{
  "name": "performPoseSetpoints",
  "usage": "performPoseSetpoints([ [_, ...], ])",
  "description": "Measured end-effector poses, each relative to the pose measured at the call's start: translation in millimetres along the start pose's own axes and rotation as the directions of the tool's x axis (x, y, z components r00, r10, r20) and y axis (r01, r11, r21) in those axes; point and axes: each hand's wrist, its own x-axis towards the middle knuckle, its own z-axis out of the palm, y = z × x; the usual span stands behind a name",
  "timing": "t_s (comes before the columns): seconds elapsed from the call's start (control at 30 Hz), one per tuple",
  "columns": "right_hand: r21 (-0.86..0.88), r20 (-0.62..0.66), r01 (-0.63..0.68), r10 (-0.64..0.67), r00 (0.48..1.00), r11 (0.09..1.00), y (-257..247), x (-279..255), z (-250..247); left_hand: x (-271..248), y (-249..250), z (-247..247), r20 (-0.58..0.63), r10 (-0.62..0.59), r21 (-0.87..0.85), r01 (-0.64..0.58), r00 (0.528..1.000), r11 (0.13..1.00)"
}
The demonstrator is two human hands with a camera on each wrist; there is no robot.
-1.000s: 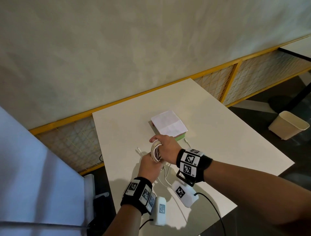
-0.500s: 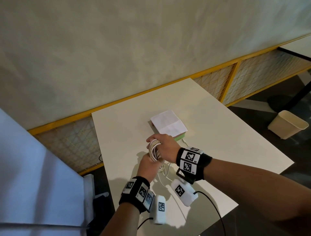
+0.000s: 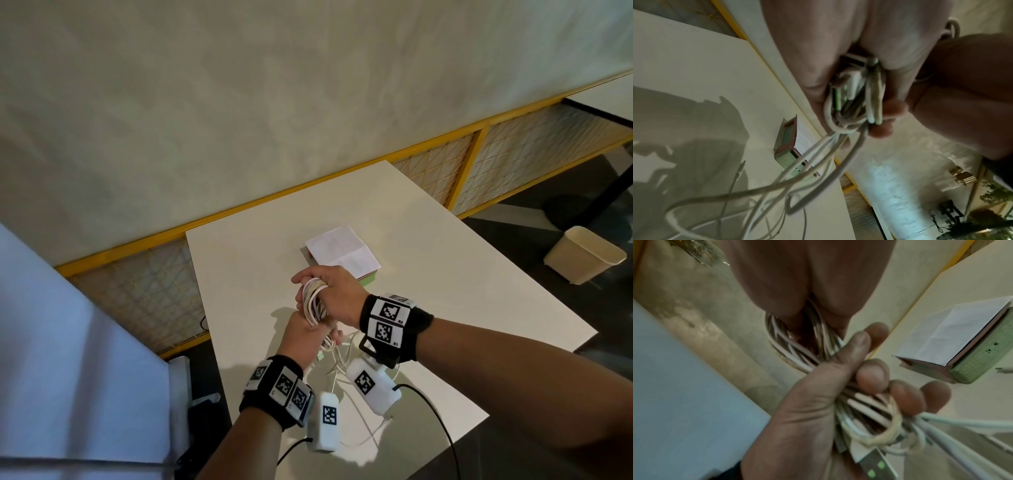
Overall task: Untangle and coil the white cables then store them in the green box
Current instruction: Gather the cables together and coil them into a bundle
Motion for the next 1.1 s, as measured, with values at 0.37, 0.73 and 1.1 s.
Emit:
performPoseSetpoints([
  [0.37, -0.182, 0.051, 0.025, -0.016, 0.999, 0.983, -5, 1, -10, 2, -9, 10, 0.114, 0.041, -0.163, -0.022, 0.993, 0.986],
  [0.73, -0.282, 0.518, -0.106, 0.244, 0.82, 0.954, 41, -19, -53, 2, 6, 2, -0.107, 0.06, -0.441, -0.101, 0.993, 0.892],
  [1.1, -0.597, 0.363, 0.001, 0.269, 0.892, 0.803, 80, -34, -33, -6, 22, -28, -0.154, -0.001, -0.575, -0.089, 0.988, 0.813],
])
